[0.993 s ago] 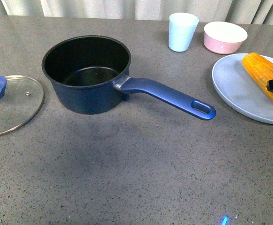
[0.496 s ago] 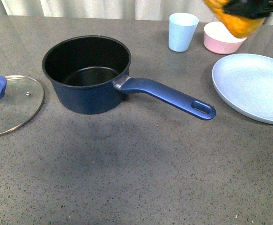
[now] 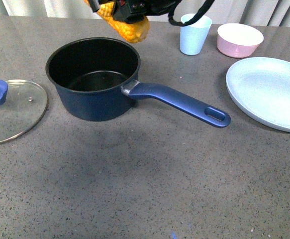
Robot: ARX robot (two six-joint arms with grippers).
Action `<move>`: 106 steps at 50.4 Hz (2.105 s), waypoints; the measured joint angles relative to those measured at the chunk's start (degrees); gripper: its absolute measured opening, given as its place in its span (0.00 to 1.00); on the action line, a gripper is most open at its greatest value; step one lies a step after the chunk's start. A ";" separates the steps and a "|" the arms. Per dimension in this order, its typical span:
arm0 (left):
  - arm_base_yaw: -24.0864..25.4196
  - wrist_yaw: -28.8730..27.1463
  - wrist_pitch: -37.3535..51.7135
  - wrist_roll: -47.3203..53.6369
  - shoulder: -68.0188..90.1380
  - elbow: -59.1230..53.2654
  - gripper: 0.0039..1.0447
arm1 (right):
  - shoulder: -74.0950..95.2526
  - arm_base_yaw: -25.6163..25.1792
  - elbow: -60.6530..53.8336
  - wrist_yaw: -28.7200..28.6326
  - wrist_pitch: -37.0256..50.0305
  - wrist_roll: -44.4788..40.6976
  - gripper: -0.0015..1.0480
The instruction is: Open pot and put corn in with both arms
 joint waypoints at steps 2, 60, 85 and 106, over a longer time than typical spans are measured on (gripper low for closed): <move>0.00 0.00 0.00 0.00 0.00 0.00 0.92 | 0.90 0.46 0.85 0.22 -0.28 -0.02 0.15; 0.00 0.00 0.00 0.00 0.00 0.00 0.92 | -10.34 -3.21 -10.78 0.98 13.16 6.21 0.91; 0.00 -0.09 0.00 0.00 0.00 0.00 0.92 | -32.76 -11.21 -41.90 28.46 38.69 6.67 0.58; 0.00 -0.02 0.00 0.00 0.00 0.00 0.92 | -49.29 -19.74 -64.52 20.65 44.26 6.75 0.02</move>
